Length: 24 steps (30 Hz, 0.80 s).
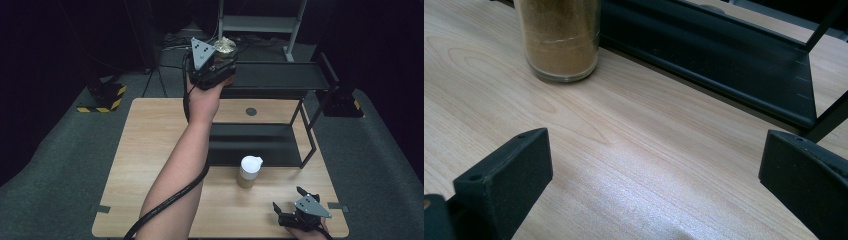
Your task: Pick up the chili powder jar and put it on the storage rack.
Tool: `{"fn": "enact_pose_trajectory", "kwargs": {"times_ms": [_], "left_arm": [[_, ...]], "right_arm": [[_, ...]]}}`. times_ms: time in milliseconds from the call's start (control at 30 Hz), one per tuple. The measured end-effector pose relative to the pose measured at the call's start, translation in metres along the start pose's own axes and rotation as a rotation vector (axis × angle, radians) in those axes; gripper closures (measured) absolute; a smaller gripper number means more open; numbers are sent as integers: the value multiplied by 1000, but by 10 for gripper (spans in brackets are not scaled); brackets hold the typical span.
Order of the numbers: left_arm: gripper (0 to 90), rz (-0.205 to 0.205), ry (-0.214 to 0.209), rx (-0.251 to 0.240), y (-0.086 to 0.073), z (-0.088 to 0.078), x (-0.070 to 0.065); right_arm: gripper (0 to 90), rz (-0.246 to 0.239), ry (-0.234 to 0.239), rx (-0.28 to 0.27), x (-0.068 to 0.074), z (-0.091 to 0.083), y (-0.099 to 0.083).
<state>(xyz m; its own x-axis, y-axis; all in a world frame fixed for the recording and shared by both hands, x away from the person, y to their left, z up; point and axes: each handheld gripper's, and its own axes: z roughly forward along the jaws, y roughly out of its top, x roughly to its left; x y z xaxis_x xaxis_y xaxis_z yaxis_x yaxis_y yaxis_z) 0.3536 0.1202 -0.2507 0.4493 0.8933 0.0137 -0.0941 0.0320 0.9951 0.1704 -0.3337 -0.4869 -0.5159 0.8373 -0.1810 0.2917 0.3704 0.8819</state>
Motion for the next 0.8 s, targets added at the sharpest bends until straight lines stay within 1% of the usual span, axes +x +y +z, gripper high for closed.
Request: {"fn": "enact_pose_trajectory", "kwargs": {"times_ms": [200,267,367,533,700,800], "left_arm": [[344,5,5,11,-3,2,-1],[344,1,4,11,-4,3,-1],[344,-1,-4,11,-5,4,-1],[343,12,-12,18,-6,5,-2],[341,-4,-12,10,-9,5,-1],[339,1,-13,17,-7,6,0]], "right_arm": [[0,3,0,-1,0,0,0],[0,1,-1,-1,0,0,0],[0,0,-1,-1,0,0,0],[0,-1,0,2,0,0,0],[0,0,0,0,0,0,0],[0,-6,0,2,0,0,0]]}}
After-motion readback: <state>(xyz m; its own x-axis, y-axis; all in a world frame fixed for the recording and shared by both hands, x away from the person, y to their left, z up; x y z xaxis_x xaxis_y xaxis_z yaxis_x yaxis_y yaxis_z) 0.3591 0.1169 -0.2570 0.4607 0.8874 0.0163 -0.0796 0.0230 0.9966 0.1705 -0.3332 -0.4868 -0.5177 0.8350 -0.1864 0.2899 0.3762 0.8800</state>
